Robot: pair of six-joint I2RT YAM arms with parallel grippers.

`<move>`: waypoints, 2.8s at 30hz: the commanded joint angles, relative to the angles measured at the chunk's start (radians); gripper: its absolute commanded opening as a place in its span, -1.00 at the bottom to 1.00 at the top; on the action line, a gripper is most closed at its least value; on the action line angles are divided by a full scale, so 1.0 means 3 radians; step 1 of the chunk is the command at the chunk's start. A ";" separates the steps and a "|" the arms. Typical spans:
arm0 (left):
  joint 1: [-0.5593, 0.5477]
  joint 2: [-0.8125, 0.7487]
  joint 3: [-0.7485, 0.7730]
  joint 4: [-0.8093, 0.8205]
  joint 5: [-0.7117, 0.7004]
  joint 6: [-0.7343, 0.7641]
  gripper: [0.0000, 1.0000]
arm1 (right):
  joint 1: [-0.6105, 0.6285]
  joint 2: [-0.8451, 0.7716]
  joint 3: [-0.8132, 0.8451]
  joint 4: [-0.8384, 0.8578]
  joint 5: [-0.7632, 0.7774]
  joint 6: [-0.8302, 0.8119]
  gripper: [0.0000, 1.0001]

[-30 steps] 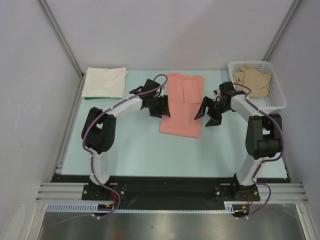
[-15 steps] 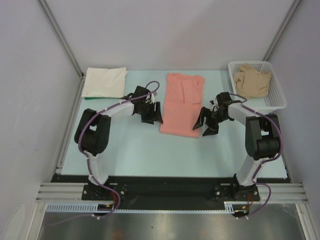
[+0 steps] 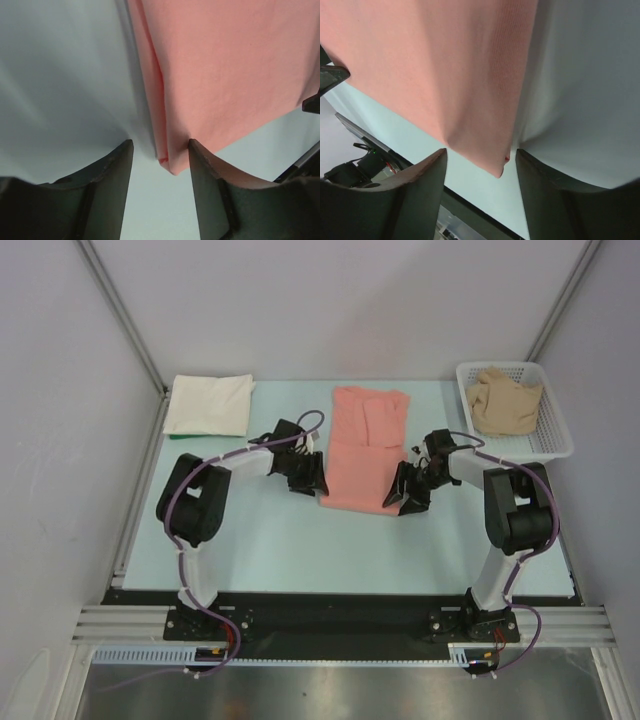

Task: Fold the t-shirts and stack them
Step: Fold the tshirt

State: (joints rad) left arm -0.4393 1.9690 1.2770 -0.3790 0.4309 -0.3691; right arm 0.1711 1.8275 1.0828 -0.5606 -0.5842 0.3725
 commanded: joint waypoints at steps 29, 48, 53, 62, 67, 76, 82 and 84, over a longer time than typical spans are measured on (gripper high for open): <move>-0.0663 -0.1050 -0.1980 0.0537 0.0139 -0.0856 -0.99 | 0.0667 -0.1318 -0.1261 -0.0176 0.0295 0.0583 -0.90; -0.0418 -0.1253 -0.0833 -0.0429 -0.0444 -0.0335 0.12 | -0.0141 -0.0933 -0.0297 -0.0346 0.0061 0.0088 0.26; -0.0279 -0.0750 -0.0315 -0.0567 -0.0526 -0.0084 -0.25 | -0.0161 -0.0519 -0.0061 -0.0253 -0.0016 0.0052 0.15; -0.0269 -0.0336 0.0044 -0.0562 -0.0500 -0.0007 -0.17 | -0.0151 -0.0201 0.0113 -0.0254 -0.0062 -0.0015 -0.18; -0.0259 -0.0238 0.0084 -0.0537 -0.0506 -0.0012 -0.19 | -0.0146 -0.0135 0.0154 -0.0258 -0.0006 -0.0020 -0.24; -0.0254 -0.0136 0.0125 -0.0491 -0.0419 -0.0028 -0.22 | -0.0095 -0.0104 0.0139 -0.0361 0.0152 -0.0107 0.05; -0.0239 -0.0100 0.0197 -0.0480 -0.0378 -0.0058 -0.28 | -0.0079 -0.0048 0.0123 -0.0345 0.0183 -0.0096 0.04; -0.0244 -0.0085 0.0217 -0.0480 -0.0363 -0.0074 -0.31 | -0.0074 -0.0002 0.0154 -0.0351 0.0183 -0.0112 0.01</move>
State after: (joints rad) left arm -0.5167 1.9388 1.2964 -0.5411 0.2985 -0.3920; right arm 0.1429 1.8004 1.0981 -0.6571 -0.5400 0.3603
